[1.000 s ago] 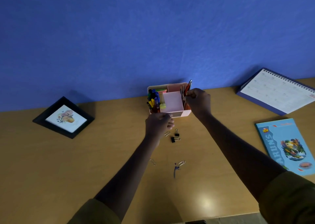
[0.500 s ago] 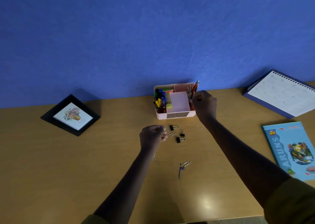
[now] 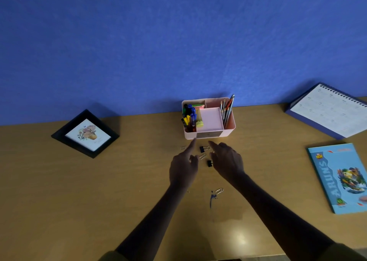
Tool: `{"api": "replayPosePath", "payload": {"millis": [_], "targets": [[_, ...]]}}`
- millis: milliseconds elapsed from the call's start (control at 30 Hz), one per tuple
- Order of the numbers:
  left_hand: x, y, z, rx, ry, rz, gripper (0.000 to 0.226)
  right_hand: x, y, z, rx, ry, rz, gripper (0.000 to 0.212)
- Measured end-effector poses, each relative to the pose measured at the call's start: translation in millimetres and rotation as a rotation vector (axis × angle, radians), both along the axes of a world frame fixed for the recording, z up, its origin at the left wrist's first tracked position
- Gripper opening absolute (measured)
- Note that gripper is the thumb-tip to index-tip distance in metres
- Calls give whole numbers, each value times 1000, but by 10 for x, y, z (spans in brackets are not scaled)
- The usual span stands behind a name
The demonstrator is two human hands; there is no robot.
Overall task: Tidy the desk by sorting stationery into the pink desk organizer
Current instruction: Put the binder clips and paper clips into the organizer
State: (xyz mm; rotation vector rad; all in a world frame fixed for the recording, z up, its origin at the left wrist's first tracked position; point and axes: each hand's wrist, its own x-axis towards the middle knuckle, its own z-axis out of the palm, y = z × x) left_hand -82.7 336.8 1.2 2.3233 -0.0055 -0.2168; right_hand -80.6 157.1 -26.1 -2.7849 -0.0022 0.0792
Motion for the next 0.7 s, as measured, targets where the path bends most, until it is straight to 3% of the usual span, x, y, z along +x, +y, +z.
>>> {"api": "replayPosePath", "payload": {"millis": [200, 700], "targets": [[125, 5, 44, 108, -21, -58, 82, 102, 10, -81, -214, 26, 83, 83], [186, 56, 45, 284, 69, -97, 88, 148, 52, -93, -302, 112, 83, 89]]}}
